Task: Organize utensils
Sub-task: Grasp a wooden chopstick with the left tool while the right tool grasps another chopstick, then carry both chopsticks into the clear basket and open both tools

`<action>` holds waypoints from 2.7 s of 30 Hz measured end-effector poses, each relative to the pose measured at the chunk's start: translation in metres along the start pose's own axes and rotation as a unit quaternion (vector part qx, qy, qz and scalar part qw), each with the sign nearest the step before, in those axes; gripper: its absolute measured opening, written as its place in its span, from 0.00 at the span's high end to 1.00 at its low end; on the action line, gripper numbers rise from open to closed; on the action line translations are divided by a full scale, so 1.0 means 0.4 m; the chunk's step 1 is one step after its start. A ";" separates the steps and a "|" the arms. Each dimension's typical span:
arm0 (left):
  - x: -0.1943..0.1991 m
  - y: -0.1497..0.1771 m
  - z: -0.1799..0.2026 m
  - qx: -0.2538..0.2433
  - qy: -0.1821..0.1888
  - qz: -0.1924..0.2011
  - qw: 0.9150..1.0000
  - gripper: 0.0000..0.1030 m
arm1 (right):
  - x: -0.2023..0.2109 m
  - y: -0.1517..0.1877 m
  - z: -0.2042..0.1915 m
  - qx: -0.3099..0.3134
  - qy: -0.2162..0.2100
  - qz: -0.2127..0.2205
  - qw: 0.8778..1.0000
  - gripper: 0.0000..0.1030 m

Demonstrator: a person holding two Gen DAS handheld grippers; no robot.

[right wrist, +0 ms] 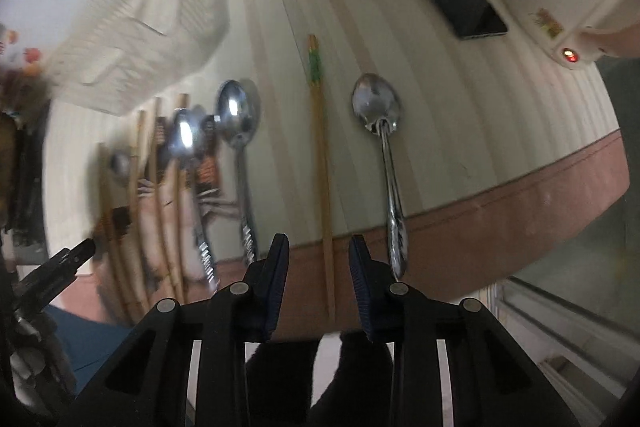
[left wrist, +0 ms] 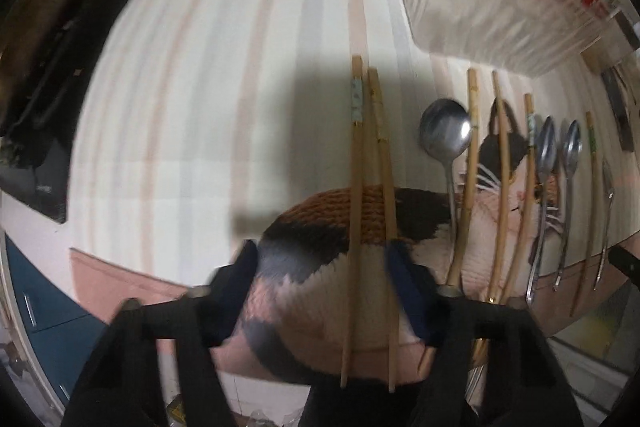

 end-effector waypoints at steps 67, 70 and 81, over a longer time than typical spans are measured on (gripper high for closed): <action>0.215 -0.621 0.299 0.068 0.106 0.031 0.992 0.92 | 0.078 -0.671 -0.412 0.149 -0.115 0.013 0.982 0.91; 0.239 -0.611 0.290 0.052 0.070 0.049 0.995 0.82 | 0.055 -0.665 -0.403 0.151 -0.115 0.007 0.982 0.58; 0.411 -0.483 0.237 0.010 -0.003 0.174 0.985 0.00 | 0.206 -0.575 -0.241 0.083 -0.070 0.134 0.985 0.33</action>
Point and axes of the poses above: each gripper's, at about its wrist camera, not at the fingertips, and x roughly against the way its jaws point, z to its right, y to its underside, the point moved 7 cm from there along -x, roughly the way its jaws point, and after that the axes turned 11 degrees about y, right-handed, at the moved point
